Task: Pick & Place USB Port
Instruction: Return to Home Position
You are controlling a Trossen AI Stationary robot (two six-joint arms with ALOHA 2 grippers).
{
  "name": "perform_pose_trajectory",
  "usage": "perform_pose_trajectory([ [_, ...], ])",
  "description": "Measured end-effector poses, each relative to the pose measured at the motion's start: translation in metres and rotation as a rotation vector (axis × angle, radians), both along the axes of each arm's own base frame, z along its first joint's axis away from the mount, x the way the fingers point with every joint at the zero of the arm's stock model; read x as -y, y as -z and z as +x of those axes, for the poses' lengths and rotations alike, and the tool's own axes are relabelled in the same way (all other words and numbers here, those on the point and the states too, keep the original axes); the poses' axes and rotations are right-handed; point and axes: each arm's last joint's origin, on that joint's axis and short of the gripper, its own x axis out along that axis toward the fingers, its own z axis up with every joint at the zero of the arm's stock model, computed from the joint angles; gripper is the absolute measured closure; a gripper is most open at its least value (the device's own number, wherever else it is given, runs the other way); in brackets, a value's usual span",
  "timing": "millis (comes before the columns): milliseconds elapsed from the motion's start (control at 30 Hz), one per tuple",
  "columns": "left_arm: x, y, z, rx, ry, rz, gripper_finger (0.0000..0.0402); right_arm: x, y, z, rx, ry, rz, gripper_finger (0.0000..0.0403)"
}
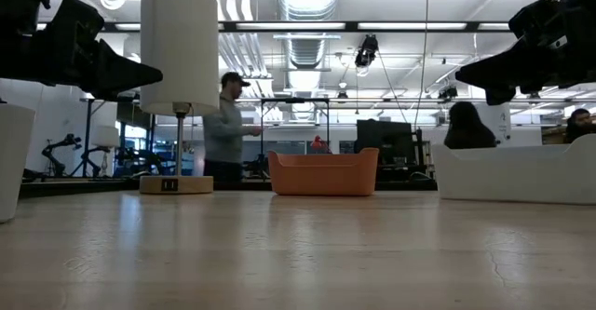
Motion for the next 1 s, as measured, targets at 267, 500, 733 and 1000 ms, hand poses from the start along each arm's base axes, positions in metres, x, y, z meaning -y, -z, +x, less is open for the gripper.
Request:
perform_pose_trajectory([
  [267,0.0,0.0,0.0,0.0,0.0,0.0,0.0348,0.0,0.0,0.0,0.0,0.0,0.0,0.0315],
  [500,0.0,0.0,0.0,0.0,0.0,0.0,0.0348,0.0,-0.0001,0.0,0.0,0.0,0.0,0.0313],
  [733,0.0,-0.0002,0.0,0.001,0.0,0.0,0.0348,0.0,-0.0001,0.0,0.0,0.0,0.0,0.0327],
  [1000,0.0,-0.0002,0.0,0.001,0.0,0.0,0.0348,0.0,-0.0001,0.0,0.0,0.0,0.0,0.0333],
])
